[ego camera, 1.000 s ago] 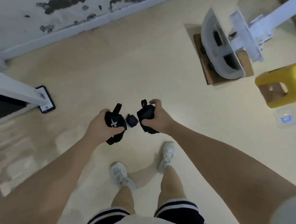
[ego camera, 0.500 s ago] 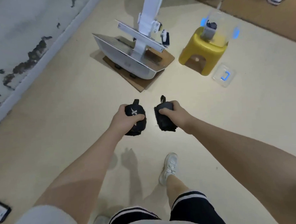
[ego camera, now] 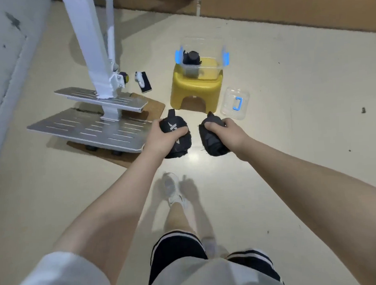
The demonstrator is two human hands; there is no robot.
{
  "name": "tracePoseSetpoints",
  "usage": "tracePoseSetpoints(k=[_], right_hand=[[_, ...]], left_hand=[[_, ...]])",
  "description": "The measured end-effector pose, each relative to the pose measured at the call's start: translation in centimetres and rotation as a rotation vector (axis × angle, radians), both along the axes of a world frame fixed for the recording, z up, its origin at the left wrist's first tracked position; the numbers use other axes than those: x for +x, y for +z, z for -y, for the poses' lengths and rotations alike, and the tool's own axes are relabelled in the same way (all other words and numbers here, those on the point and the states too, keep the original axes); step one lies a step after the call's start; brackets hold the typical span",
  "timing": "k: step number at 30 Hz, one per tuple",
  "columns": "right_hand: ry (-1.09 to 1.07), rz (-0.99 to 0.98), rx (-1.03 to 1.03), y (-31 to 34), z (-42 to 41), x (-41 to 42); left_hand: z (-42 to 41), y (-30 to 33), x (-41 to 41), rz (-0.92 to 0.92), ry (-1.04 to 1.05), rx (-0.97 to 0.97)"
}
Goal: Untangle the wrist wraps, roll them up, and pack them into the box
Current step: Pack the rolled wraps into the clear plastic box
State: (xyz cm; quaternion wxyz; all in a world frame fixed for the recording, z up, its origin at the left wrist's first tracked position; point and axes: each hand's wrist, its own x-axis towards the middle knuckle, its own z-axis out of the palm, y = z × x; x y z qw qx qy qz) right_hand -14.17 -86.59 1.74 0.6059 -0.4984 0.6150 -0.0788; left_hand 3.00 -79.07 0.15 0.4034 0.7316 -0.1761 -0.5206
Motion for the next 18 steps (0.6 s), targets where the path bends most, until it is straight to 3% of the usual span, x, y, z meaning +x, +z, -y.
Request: tracePoseSetpoints(k=[5,8,13,18], right_hand=[[-0.343,0.088,0.097,-3.4,10.9,2.0],[-0.485,0.116,0.159,-4.7,16.9,1.9],[-0.514,0.126,0.207,-6.7,27.5,0.3],[-0.466,0.131,0.209,-10.7,39.4,0.3]], left_hand=[[12.8,-2.3,2.1,0.021,-0.112,0.053],[19.8,-3.1,2.5,0.133,-0.191,0.065],[31.2,-5.8,1.6,0.348,-0.402,0.024],[41.7,-10.9,1.6,0.395,-0.467,0.037]])
